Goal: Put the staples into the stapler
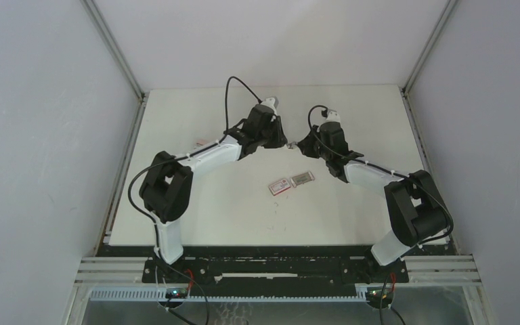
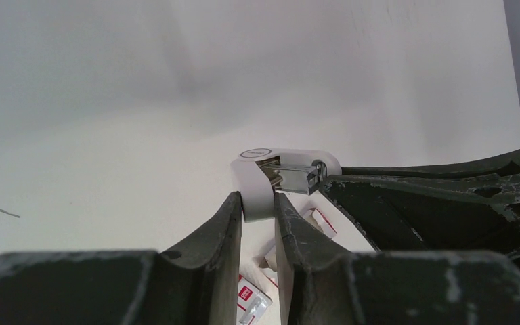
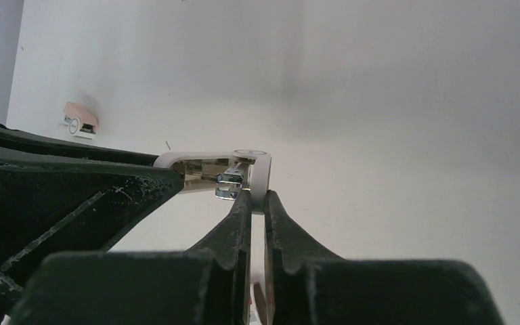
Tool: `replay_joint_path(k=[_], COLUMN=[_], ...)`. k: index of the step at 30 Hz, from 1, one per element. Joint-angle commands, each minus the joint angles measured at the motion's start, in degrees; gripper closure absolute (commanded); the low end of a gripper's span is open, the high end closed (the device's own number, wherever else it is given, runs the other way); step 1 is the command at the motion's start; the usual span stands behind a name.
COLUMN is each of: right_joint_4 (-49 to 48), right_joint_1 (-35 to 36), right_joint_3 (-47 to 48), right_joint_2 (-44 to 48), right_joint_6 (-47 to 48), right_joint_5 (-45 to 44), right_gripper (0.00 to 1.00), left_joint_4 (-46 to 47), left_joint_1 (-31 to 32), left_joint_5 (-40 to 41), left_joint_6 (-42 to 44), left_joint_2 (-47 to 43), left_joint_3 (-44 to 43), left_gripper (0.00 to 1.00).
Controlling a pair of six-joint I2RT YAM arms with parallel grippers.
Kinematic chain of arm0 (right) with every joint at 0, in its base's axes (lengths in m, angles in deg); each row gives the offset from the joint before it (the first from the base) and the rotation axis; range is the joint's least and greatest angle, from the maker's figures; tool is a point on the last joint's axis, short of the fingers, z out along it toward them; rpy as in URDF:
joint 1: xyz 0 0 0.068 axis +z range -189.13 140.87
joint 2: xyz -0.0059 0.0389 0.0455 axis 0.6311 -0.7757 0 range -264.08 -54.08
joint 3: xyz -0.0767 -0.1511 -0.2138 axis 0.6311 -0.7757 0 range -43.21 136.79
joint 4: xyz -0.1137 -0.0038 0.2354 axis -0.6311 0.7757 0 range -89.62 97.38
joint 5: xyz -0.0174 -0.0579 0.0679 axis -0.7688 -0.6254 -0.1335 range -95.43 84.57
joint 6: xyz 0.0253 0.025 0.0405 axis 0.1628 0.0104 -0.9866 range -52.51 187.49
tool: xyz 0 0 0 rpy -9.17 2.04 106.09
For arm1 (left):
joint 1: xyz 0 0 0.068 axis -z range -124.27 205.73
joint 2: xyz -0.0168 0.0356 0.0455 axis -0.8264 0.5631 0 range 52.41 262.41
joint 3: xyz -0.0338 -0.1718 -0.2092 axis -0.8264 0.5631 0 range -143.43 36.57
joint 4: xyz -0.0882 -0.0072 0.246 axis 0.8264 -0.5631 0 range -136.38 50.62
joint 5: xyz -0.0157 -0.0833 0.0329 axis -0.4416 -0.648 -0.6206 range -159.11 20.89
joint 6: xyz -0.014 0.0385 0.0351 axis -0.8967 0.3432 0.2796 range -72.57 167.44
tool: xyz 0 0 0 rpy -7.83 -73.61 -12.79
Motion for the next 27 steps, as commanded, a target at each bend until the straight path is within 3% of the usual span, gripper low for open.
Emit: replay_joint_path(k=[1, 8, 19, 27], right_joint_4=[-2.18, -2.43, 0.54, 2.23], right_joint_1=[-0.49, -2.81, -6.87, -8.09], right_joint_3=[2.32, 3.17, 8.98, 11.8], right_joint_2=[-0.55, -2.78, -12.11, -17.19], right_joint_6=[0.15, -0.41, -1.42, -2.32], right_joint_5=[-0.89, 2.95, 11.42, 14.56], right_gripper=[1.0, 1.0, 1.0, 1.0], left_joint_4=[0.95, 3.39, 19.03, 21.74], left_joint_1=[-1.09, -2.85, -9.51, -11.9], left_joint_5=[1.84, 1.02, -11.35, -13.83], left_joint_6=[0.83, -0.02, -5.66, -7.67], left_joint_2=[-3.8, -5.43, -8.48, -7.21], left_joint_3=[1.41, 5.3, 19.29, 21.78], left_gripper=[0.88, 0.89, 0.9, 0.9])
